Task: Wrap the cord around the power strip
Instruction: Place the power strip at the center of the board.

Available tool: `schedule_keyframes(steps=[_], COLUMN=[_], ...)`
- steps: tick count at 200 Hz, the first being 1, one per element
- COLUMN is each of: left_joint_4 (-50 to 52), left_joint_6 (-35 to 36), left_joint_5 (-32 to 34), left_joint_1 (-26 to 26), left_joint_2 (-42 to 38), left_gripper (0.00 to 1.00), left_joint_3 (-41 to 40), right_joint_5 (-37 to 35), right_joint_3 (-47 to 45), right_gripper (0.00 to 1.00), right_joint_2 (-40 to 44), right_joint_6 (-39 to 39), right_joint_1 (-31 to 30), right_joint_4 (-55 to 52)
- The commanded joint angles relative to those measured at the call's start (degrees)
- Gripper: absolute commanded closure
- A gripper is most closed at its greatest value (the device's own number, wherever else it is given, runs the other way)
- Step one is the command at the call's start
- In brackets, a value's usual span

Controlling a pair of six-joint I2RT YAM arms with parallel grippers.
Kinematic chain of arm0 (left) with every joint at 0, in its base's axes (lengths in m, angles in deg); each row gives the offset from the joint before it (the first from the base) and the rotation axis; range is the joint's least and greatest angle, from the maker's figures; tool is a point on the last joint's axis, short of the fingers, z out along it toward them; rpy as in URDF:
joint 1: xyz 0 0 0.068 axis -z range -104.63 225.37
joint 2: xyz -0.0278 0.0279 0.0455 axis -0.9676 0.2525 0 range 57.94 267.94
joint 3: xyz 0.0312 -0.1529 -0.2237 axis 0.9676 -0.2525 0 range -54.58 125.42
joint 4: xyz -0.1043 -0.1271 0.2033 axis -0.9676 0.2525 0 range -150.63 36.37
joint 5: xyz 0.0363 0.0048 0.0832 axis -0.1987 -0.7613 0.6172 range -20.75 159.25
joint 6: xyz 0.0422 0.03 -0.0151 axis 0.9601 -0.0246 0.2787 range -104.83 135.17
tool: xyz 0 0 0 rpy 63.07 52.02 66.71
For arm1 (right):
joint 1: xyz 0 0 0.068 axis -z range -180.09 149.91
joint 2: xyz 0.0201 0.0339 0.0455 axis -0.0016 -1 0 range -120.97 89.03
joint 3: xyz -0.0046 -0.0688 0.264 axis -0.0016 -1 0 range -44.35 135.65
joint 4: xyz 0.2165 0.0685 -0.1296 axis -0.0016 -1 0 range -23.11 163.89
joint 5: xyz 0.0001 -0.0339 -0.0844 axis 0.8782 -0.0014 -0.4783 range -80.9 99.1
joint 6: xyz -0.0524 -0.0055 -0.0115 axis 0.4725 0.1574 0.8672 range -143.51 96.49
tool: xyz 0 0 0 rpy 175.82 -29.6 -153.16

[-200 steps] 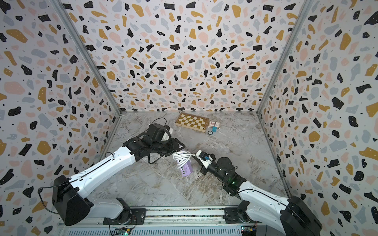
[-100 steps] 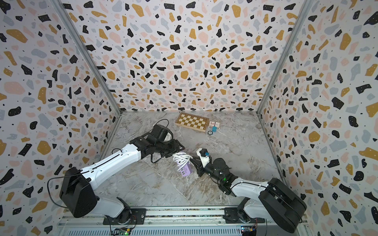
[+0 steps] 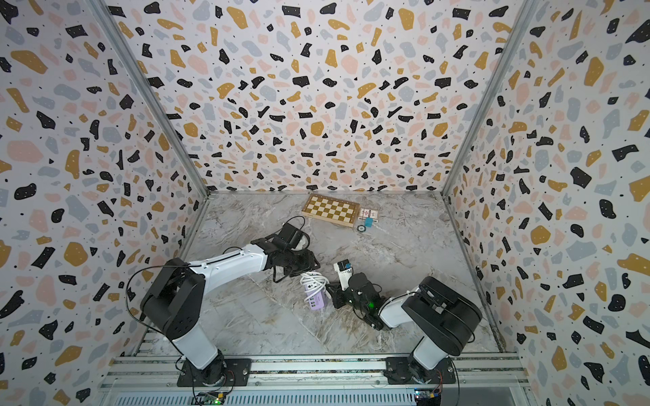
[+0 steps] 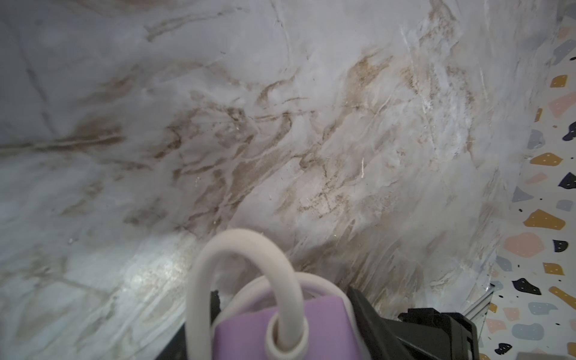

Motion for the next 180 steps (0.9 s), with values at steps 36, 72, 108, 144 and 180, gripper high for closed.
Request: schedule_keyframes(steps=[36,72,108,144,180], left_joint_4=[-5.8,3.2,11.1,13.9,15.8], left_joint_6=[7.4,11.6,15.2,16.6,16.7], left_joint_5=[-2.1,0.6,2.7,3.8,4.3], left_joint_1=[-0.3,-0.3,-0.3,-0.2,-0.2], left_joint_2=[6.8,11.8,14.9,16.1,16.9], left_gripper=[1.0,1.0,1.0,1.0,1.0], left_joint_3=[4.7,11.1,15.7,17.3,18.8], right_joint_5=[2.6,1.6,-2.4,0.4,3.7], right_joint_3=[3.7,5.9,6.9,7.5,8.7], right_gripper=[0.92,0.76,0.57,0.47,0.41], right_joint_2=[-6.8,-4.9,0.9,4.2,6.0], right_joint_6=[-6.5,-3.2,6.0,14.7,20.3], right_joint_1=[-1.5,-1.6,0.3,3.6,4.6], right_joint_4=[-7.4,-15.2,-24.0,-24.8,-23.2])
